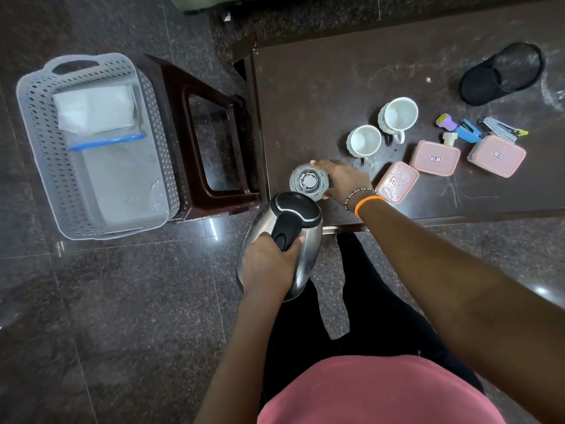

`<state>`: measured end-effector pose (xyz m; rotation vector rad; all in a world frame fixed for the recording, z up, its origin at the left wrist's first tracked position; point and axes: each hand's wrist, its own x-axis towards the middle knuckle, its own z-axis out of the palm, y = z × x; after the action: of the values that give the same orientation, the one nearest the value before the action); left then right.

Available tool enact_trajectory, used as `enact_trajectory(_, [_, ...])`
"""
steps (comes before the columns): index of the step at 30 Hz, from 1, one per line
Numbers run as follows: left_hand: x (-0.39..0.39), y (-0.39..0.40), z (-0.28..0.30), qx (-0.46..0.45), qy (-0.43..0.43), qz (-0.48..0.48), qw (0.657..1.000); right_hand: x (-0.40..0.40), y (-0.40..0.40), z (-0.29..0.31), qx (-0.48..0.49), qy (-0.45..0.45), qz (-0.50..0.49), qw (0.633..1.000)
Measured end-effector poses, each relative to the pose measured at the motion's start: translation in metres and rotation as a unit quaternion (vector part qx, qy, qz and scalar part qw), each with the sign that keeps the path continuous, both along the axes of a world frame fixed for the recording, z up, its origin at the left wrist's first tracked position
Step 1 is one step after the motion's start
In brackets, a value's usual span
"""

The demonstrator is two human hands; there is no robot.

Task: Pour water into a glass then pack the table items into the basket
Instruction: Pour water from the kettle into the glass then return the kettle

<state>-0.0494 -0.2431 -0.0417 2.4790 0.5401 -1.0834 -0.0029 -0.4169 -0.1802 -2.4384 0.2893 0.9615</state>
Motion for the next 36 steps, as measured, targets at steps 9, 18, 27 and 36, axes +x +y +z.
enact_trajectory(9, [0.0013,0.0003,-0.0009,-0.003,0.001,-0.005,1.0,0.0004,0.0006,-0.0001,-0.004,0.002,-0.006,1.0])
enact_trajectory(18, [0.0021,0.0,-0.0009,-0.003,0.003,-0.016,1.0,-0.0007,0.0009,0.0006,-0.004,-0.004,-0.016,1.0])
enact_trajectory(27, [0.0041,0.0015,0.0004,-0.009,0.008,-0.016,1.0,-0.0019,0.0037,0.001,-0.011,-0.002,-0.015,1.0])
enact_trajectory(36, [0.008,0.0004,0.0002,0.0,0.004,-0.033,0.999,-0.0025,0.0026,0.0007,-0.008,-0.003,-0.012,1.0])
